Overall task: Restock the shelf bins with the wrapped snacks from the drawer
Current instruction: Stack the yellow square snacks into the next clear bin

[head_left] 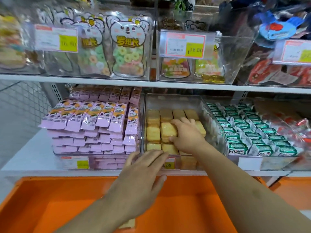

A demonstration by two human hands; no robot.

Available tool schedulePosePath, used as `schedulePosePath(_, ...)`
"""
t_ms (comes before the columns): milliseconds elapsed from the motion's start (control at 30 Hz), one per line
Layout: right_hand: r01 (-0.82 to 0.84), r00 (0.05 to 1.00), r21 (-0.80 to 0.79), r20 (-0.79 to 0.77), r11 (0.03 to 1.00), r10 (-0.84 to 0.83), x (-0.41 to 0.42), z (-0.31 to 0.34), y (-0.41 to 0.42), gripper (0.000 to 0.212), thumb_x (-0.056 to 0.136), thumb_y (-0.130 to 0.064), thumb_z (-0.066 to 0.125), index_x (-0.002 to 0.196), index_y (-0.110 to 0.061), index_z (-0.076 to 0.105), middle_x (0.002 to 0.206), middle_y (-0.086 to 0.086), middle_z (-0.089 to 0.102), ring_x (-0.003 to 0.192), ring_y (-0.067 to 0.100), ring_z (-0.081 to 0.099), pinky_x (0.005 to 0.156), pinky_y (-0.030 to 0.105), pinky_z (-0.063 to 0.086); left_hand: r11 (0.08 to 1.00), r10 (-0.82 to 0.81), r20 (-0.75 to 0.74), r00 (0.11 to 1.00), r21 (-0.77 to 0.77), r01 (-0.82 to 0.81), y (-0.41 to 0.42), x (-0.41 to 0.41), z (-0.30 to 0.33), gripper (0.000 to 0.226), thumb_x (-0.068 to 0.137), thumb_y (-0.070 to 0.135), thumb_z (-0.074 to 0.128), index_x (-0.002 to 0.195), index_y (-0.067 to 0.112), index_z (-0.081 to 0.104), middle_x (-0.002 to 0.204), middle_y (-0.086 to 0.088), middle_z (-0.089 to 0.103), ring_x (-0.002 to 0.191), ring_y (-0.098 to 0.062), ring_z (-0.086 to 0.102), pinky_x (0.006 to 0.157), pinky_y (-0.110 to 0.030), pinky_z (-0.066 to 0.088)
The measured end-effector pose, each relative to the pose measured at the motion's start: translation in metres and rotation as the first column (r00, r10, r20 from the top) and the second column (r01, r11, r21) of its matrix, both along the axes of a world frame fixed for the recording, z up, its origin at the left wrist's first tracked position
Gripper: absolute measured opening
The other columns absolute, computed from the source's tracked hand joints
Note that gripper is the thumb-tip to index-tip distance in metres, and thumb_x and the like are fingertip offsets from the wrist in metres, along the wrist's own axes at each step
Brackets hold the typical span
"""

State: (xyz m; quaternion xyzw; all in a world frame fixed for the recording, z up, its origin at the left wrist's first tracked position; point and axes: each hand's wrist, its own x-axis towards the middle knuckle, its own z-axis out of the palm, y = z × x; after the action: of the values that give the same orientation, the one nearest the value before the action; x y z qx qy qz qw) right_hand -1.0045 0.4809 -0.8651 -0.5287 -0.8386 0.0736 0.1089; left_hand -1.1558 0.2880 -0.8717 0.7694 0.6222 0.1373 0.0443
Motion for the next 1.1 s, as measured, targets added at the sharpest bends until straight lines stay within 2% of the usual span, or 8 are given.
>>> schedulePosePath(100,-0.012,1.000,-0.024,0.015,1.000,0.012,0.003,0.002,-0.001,0.070,0.093,-0.041,0.068,0.155,-0.030,0.039,0.153,0.003,0.042,0.140,0.031,0.034,0.118,0.047,0.034,1.000,0.005,0.009,1.000,0.010,-0.005,0.000,0.001,-0.002,0.061,0.108,0.056,0.029,0.162,0.044,0.005,0.164,0.030,0.009,0.153,0.006,0.004,0.129,-0.042,-0.001)
schedulePosePath(200,-0.077,0.997,-0.094,0.017,0.993,0.079,0.005,0.012,-0.007,0.072,0.094,-0.050,0.063,0.158,-0.037,0.032,0.159,0.008,0.036,0.149,0.031,0.028,0.122,0.047,0.031,1.000,0.002,0.015,1.000,0.022,-0.002,-0.002,0.001,-0.002,0.061,0.108,0.054,0.031,0.163,0.043,0.007,0.165,0.030,0.009,0.153,0.005,0.002,0.128,-0.038,-0.004)
schedulePosePath(300,-0.086,0.989,-0.215,0.100,0.973,0.110,0.004,0.019,-0.015,0.067,0.101,-0.066,0.043,0.162,-0.042,0.026,0.172,0.008,0.019,0.159,0.032,0.012,0.127,0.052,0.020,0.999,0.008,0.016,1.000,0.031,-0.008,-0.002,0.001,-0.002,0.059,0.108,0.053,0.031,0.162,0.043,0.009,0.163,0.030,0.011,0.152,0.006,0.003,0.127,-0.034,-0.005)
schedulePosePath(400,-0.064,0.971,-0.300,0.200,0.952,0.129,0.003,0.018,-0.020,0.072,0.102,-0.073,0.029,0.165,-0.043,0.014,0.176,0.006,0.003,0.161,0.034,-0.002,0.130,0.053,0.007,1.000,0.022,0.026,0.999,0.015,-0.022,-0.002,0.003,-0.001,0.060,0.108,0.054,0.031,0.163,0.041,0.011,0.165,0.028,0.012,0.154,0.004,0.003,0.128,-0.037,-0.004)
schedulePosePath(633,-0.084,0.987,-0.270,0.112,0.959,0.118,0.006,0.009,-0.016,0.067,0.103,-0.068,0.037,0.163,-0.047,0.016,0.176,0.006,0.000,0.161,0.034,-0.008,0.129,0.053,0.004,0.999,0.030,0.028,0.999,0.018,-0.030,0.000,0.004,-0.003,0.058,0.107,0.054,0.032,0.162,0.042,0.014,0.161,0.029,0.016,0.151,0.005,0.009,0.127,-0.038,0.000)
schedulePosePath(833,-0.091,0.993,-0.289,0.040,0.953,0.107,0.009,0.008,-0.014,0.067,0.103,-0.068,0.039,0.163,-0.045,0.020,0.176,0.004,0.002,0.161,0.030,-0.010,0.129,0.052,0.002,1.000,0.015,0.002,1.000,0.017,-0.015,-0.001,0.001,-0.001,0.062,0.107,0.053,0.034,0.164,0.041,0.011,0.165,0.027,0.013,0.153,0.004,0.005,0.127,-0.038,0.000)
schedulePosePath(1033,-0.094,0.992,-0.254,0.055,0.963,0.112,0.022,0.022,-0.030,0.070,0.103,-0.068,0.038,0.165,-0.040,0.022,0.176,0.002,0.005,0.162,0.025,-0.008,0.130,0.048,0.002,1.000,-0.016,-0.019,1.000,-0.018,0.016,-0.007,-0.003,-0.003,0.066,0.108,0.055,0.028,0.164,0.042,-0.004,0.169,0.027,-0.011,0.152,0.006,-0.022,0.128,-0.036,-0.010)
schedulePosePath(1100,-0.097,0.993,-0.229,0.048,0.969,0.110,0.028,0.032,-0.042,0.069,0.103,-0.066,0.040,0.165,-0.040,0.022,0.176,0.002,0.008,0.162,0.025,-0.003,0.131,0.047,0.005,1.000,-0.019,-0.005,1.000,-0.006,0.019,-0.013,-0.004,-0.003,0.067,0.108,0.054,0.031,0.164,0.042,-0.003,0.168,0.027,-0.012,0.152,0.006,-0.022,0.127,-0.032,-0.012)
